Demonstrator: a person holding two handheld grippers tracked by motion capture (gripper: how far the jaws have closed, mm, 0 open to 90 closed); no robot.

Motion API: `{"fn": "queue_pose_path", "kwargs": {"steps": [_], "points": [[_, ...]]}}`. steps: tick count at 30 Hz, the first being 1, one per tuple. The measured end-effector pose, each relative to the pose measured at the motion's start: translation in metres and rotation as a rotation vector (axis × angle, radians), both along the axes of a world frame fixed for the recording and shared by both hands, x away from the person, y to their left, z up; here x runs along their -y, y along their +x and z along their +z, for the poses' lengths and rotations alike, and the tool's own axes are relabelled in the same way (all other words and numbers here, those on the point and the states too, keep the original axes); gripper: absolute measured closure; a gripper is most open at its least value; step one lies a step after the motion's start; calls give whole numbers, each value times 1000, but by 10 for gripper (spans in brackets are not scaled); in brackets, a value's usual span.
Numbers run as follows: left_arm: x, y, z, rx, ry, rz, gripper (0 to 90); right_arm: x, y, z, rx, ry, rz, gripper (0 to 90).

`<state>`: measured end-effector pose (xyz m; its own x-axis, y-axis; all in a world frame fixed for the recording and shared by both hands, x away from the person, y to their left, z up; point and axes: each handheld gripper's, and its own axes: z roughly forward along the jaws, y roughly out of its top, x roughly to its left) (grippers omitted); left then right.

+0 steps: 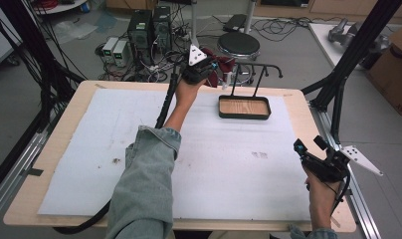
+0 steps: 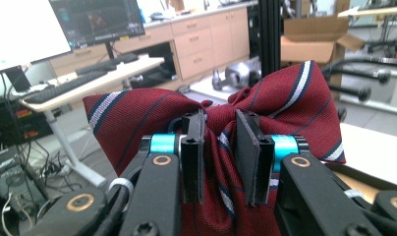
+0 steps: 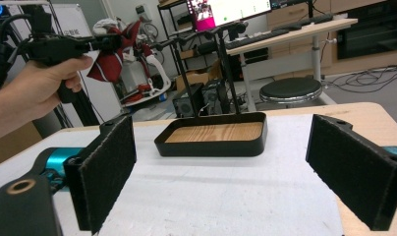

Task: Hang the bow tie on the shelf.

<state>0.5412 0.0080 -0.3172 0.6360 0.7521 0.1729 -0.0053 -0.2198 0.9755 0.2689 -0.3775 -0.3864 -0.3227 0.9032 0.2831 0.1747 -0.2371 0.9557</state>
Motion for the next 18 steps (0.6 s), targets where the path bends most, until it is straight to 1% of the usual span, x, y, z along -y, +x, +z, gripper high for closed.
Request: {"fn": "queue_pose_path", "kwargs": {"steps": [1,4,6,7,9,11,15,18], "points": [[0,0,-3,-14,4,2,736,0,0,0,1,-1,0,105],[-1,0,-10,-41,-1,-16,735,-1,0,0,-1,-6,2,105],[-1,0,-15,-68,17,-25,735,-1,1,0,-6,-6,2,105],[-1,-1,-17,-76,31,-28,735,-1,1,-1,-1,-9,3,105],[-1,-1,-23,-89,31,-35,735,-2,1,-1,-7,-7,5,105],[1,-2,-28,-109,33,-47,734,-3,2,-1,-8,-9,5,105],[8,-3,-38,-129,72,-66,733,-4,2,-1,-10,-15,10,105],[12,-3,-43,-135,76,-75,733,-4,2,-1,-10,-15,11,105]]}}
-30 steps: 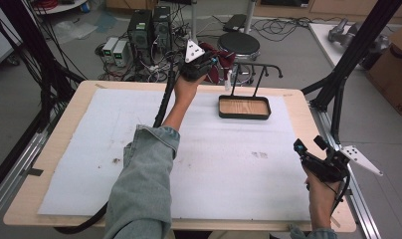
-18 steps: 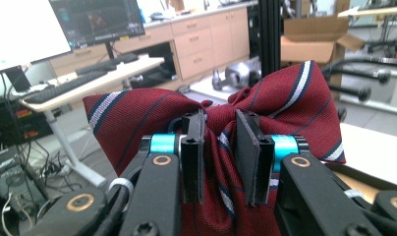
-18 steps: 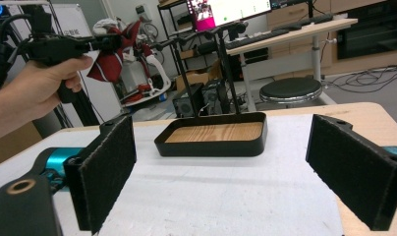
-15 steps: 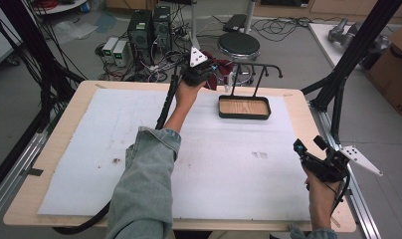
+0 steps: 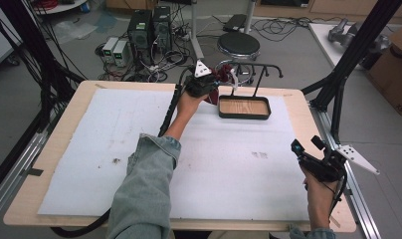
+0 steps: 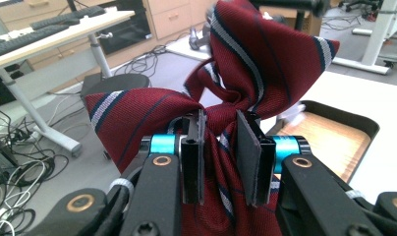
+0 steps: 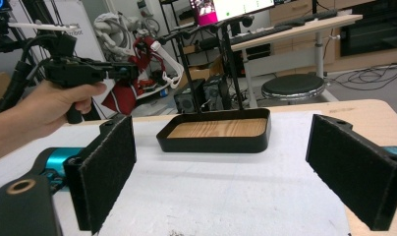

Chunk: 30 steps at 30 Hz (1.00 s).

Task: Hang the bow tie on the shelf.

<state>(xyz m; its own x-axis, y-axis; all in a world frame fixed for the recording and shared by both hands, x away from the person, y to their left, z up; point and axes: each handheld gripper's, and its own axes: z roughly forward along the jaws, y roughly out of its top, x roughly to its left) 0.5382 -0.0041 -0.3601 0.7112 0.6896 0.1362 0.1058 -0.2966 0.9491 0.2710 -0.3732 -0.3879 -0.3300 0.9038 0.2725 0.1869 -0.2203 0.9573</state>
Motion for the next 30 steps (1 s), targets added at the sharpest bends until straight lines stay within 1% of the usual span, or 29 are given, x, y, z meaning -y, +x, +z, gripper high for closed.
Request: {"fn": "queue_pose_path", "kwargs": {"steps": [4,6,8,11,13,15,20,21,25,28,30], "points": [[4,0,-5,-8,16,-27,729,0,0,0,-5,2,-1,105],[5,-1,-6,-7,26,-32,724,0,0,-1,-7,3,0,105],[5,-1,-6,-8,14,-35,720,0,1,-1,-7,3,0,105],[6,-1,-6,-1,9,-35,695,0,1,-1,-4,1,1,105],[6,-2,-5,5,25,-36,670,0,1,-1,-4,1,0,105],[5,-3,-4,5,25,-40,658,0,1,-1,-3,0,-1,105],[1,-4,1,-4,-7,-40,595,0,1,-1,-7,4,-1,105],[0,-5,2,-5,-11,-44,587,0,1,-1,-2,-1,-1,105],[-7,-12,8,3,-20,-51,553,0,1,-1,-3,4,0,105],[-14,-19,15,-1,-45,-49,526,-1,3,-1,-1,6,1,105],[-21,-24,21,2,-52,-43,516,-2,4,-1,-4,8,3,105]]}}
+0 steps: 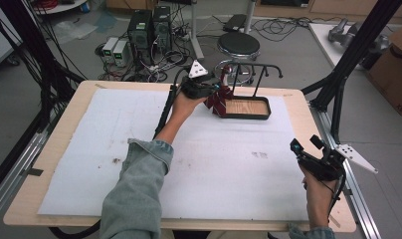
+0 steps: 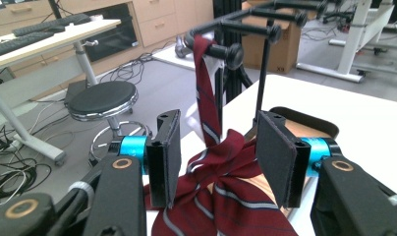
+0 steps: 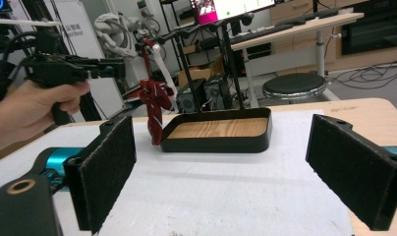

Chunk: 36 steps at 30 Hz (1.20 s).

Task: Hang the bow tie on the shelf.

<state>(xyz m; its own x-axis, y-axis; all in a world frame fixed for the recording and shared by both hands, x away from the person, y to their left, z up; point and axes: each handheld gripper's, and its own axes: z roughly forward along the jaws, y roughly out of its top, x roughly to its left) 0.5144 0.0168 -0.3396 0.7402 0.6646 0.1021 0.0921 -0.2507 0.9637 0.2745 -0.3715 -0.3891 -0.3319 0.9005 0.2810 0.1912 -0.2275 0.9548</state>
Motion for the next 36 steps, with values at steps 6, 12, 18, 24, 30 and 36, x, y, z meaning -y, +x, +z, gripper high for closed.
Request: {"fn": "queue_pose_path", "kwargs": {"steps": [6,12,18,24,30,36], "points": [[-27,-16,13,18,-26,14,479,-3,4,-1,-2,-5,3,105],[-58,-31,20,14,-51,43,453,-3,6,-1,-1,-6,-4,105],[-84,-51,28,35,-63,65,414,-3,9,-2,3,-7,-8,105],[-106,-73,34,57,-72,83,384,-5,12,-1,2,-13,-8,105],[-132,-97,32,75,-85,110,341,-8,13,-1,-1,-16,-5,105],[-157,-122,27,72,-94,146,289,-10,13,0,3,-22,-5,105]]}}
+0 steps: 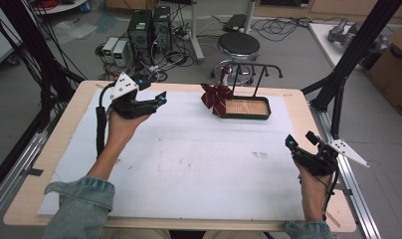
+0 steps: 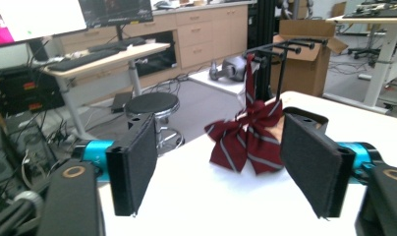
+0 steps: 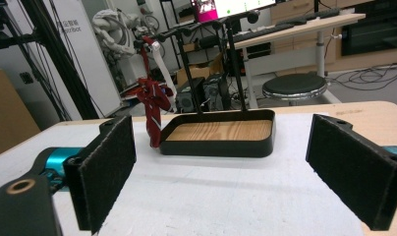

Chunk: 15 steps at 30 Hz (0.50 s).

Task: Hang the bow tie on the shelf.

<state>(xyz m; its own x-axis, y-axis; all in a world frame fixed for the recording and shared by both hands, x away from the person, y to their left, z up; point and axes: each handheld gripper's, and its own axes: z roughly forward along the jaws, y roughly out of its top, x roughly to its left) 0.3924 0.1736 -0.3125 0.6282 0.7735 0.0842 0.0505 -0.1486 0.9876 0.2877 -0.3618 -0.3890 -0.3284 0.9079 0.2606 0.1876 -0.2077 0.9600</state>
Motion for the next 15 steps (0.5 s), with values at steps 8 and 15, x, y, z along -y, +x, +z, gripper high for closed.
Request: {"fn": "queue_pose_path", "kwargs": {"steps": [8,15], "points": [[-30,-29,-9,9,-14,42,254,-1,-2,2,4,-9,-2,105],[-50,-47,-22,-14,-28,79,220,-3,-1,1,-1,-16,1,105]]}}
